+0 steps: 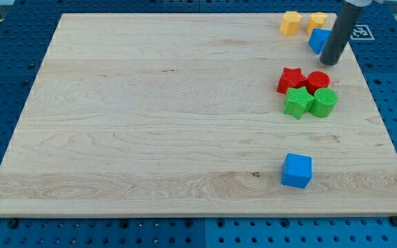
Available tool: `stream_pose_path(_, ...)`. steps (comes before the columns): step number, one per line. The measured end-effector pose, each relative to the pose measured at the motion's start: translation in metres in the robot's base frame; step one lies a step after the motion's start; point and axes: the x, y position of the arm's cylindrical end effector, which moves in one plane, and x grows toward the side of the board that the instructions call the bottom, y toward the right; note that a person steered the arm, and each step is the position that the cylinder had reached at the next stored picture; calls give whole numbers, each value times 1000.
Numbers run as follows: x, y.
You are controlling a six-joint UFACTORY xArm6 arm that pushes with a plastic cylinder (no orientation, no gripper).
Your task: Touch the bottom left of yellow hexagon
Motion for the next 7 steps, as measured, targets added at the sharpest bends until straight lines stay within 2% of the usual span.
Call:
stream_pose_path(1, -28, 0)
stream_pose_path(2, -28, 0)
stream_pose_path(4, 3, -13)
stream_pose_path(5, -10, -55)
stream_pose_path(6, -11, -62)
stream_pose_path(7, -51, -78)
